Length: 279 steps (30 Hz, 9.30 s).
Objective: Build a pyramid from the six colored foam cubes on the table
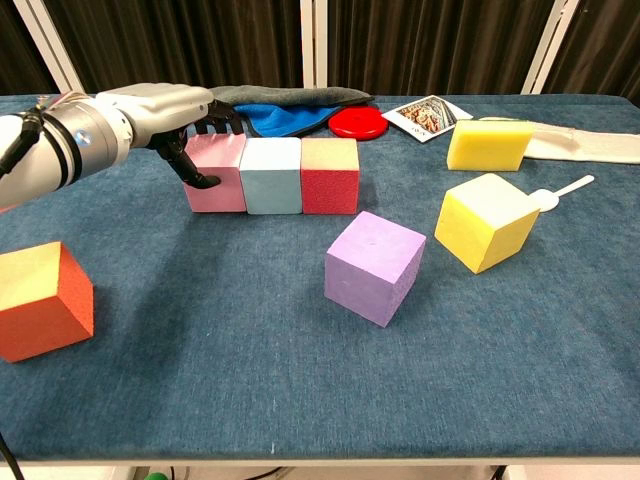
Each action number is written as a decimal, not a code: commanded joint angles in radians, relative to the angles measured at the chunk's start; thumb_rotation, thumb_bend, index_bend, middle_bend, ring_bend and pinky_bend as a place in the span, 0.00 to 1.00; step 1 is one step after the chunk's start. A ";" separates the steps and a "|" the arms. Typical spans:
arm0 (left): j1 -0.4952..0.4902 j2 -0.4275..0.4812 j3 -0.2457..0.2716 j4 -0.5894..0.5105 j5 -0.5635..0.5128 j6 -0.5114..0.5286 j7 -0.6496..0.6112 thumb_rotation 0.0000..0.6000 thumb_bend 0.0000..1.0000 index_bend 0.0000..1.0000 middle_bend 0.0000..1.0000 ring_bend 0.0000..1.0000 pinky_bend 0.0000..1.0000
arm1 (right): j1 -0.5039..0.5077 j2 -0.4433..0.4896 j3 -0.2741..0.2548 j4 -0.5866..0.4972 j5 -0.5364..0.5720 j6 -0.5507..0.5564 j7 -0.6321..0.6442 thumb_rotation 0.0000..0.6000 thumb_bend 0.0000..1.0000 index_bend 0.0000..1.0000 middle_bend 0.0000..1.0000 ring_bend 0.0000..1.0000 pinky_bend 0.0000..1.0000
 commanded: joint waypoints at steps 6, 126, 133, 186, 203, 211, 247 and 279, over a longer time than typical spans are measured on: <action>0.000 -0.008 0.000 0.010 -0.004 0.008 0.015 1.00 0.28 0.28 0.36 0.38 0.36 | -0.001 0.000 0.000 0.001 0.003 -0.002 0.001 1.00 0.18 0.00 0.09 0.01 0.07; -0.014 0.141 0.021 -0.030 0.015 -0.171 -0.197 0.95 0.24 0.15 0.11 0.12 0.26 | -0.001 -0.006 -0.003 0.015 -0.003 -0.001 0.021 1.00 0.19 0.00 0.09 0.01 0.04; -0.017 0.110 0.020 0.004 0.007 -0.156 -0.196 0.96 0.24 0.26 0.26 0.22 0.26 | -0.001 -0.008 -0.003 0.015 -0.003 -0.002 0.020 1.00 0.19 0.00 0.09 0.01 0.04; -0.051 0.098 0.021 -0.070 -0.133 -0.082 -0.070 0.95 0.24 0.26 0.28 0.24 0.28 | -0.002 -0.009 -0.003 0.029 0.003 -0.007 0.036 1.00 0.19 0.00 0.09 0.01 0.04; -0.047 0.098 0.027 -0.085 -0.145 -0.060 -0.048 0.95 0.24 0.25 0.28 0.24 0.28 | -0.001 -0.012 -0.005 0.035 0.003 -0.010 0.041 1.00 0.19 0.00 0.09 0.01 0.04; -0.055 0.086 0.026 -0.074 -0.151 -0.068 -0.039 0.94 0.24 0.25 0.27 0.23 0.28 | -0.002 -0.014 -0.004 0.042 0.007 -0.010 0.048 1.00 0.19 0.00 0.09 0.01 0.04; 0.000 0.247 0.075 -0.270 -0.062 0.049 0.004 0.87 0.22 0.12 0.00 0.09 0.24 | 0.007 -0.013 -0.002 0.036 -0.008 -0.008 0.048 1.00 0.20 0.00 0.08 0.01 0.02; -0.020 0.051 0.015 0.070 -0.044 -0.097 -0.083 0.95 0.22 0.12 0.00 0.08 0.22 | -0.001 -0.008 -0.003 0.015 0.010 -0.011 0.021 1.00 0.20 0.00 0.08 0.01 0.02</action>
